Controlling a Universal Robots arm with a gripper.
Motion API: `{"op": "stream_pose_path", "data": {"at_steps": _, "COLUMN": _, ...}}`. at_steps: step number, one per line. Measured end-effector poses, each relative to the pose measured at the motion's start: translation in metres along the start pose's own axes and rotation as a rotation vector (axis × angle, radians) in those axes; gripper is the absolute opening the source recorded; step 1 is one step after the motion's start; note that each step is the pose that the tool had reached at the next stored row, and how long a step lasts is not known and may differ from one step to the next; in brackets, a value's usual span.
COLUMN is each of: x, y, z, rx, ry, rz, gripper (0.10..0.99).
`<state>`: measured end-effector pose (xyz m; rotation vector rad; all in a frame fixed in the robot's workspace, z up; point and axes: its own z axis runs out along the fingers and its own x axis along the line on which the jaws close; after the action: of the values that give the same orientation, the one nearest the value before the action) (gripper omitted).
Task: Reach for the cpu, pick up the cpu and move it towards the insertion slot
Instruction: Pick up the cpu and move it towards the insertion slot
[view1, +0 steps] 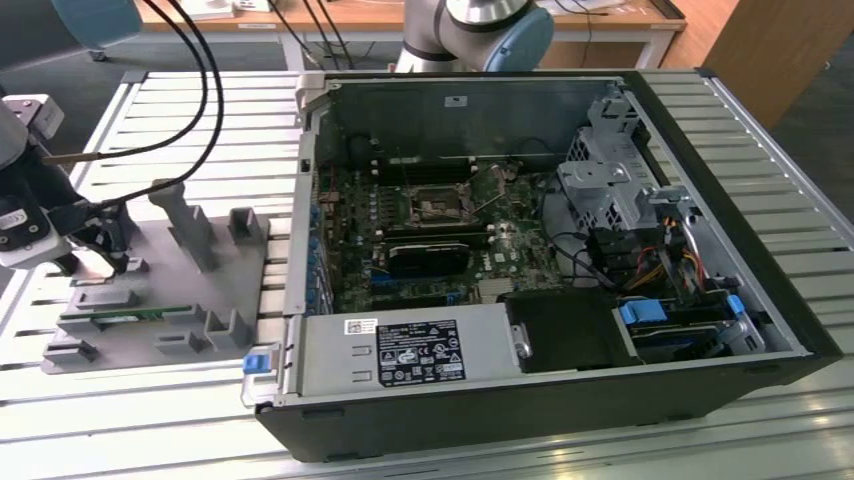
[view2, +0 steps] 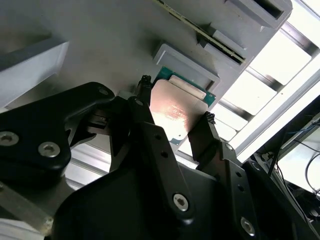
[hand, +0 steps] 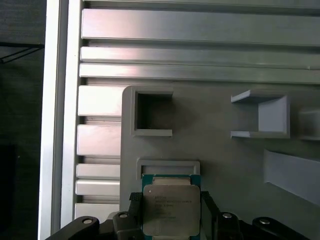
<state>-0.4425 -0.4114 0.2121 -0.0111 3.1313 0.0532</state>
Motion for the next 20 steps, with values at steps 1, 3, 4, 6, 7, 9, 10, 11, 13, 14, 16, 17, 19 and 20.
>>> {"op": "stream_pose_path", "data": {"at_steps": 1, "x": 0.0, "y": 0.0, "z": -0.0008, "rx": 0.0, "ry": 0.0, "rz": 0.0, "gripper": 0.545}}
{"op": "stream_pose_path", "data": {"at_steps": 3, "x": 0.0, "y": 0.0001, "z": -0.0028, "rx": 0.0, "ry": 0.0, "rz": 0.0, "gripper": 0.545}}
{"op": "stream_pose_path", "data": {"at_steps": 4, "x": 0.0, "y": 0.0001, "z": -0.0037, "rx": 0.0, "ry": 0.0, "rz": 0.0, "gripper": 0.545}}
{"op": "stream_pose_path", "data": {"at_steps": 6, "x": -0.0001, "y": 0.0002, "z": -0.0056, "rx": 0.0, "ry": 0.0, "rz": 0.0, "gripper": 0.545}}
{"op": "stream_pose_path", "data": {"at_steps": 7, "x": -0.0001, "y": 0.0002, "z": -0.0066, "rx": 0.0, "ry": 0.0, "rz": 0.0, "gripper": 0.545}}
{"op": "stream_pose_path", "data": {"at_steps": 9, "x": -0.0001, "y": 0.0003, "z": -0.0087, "rx": 0.0, "ry": 0.0001, "rz": 0.0, "gripper": 0.545}}
{"op": "stream_pose_path", "data": {"at_steps": 10, "x": -0.0001, "y": 0.0004, "z": -0.0099, "rx": 0.0, "ry": 0.0, "rz": 0.0, "gripper": 0.545}}
{"op": "stream_pose_path", "data": {"at_steps": 11, "x": -0.0001, "y": 0.0004, "z": -0.0112, "rx": 0.0, "ry": 0.0, "rz": 0.0, "gripper": 0.545}}
{"op": "stream_pose_path", "data": {"at_steps": 13, "x": -0.0001, "y": 0.0005, "z": -0.0131, "rx": 0.0, "ry": 0.0, "rz": 0.0, "gripper": 0.545}}
{"op": "stream_pose_path", "data": {"at_steps": 14, "x": -0.0001, "y": 0.0005, "z": -0.0139, "rx": 0.0, "ry": 0.0, "rz": 0.0, "gripper": 0.545}}
{"op": "stream_pose_path", "data": {"at_steps": 16, "x": -0.0002, "y": 0.0005, "z": -0.0154, "rx": 0.0, "ry": 0.0001, "rz": 0.0, "gripper": 0.545}}
{"op": "stream_pose_path", "data": {"at_steps": 17, "x": -0.0002, "y": 0.0006, "z": -0.0161, "rx": 0.0, "ry": 0.0, "rz": 0.0, "gripper": 0.545}}
{"op": "stream_pose_path", "data": {"at_steps": 19, "x": -0.0002, "y": 0.0006, "z": -0.0176, "rx": 0.0, "ry": 0.0, "rz": 0.0, "gripper": 0.545}}
{"op": "stream_pose_path", "data": {"at_steps": 20, "x": -0.0002, "y": 0.0006, "z": -0.0182, "rx": 0.0, "ry": 0.0, "rz": 0.0, "gripper": 0.545}}
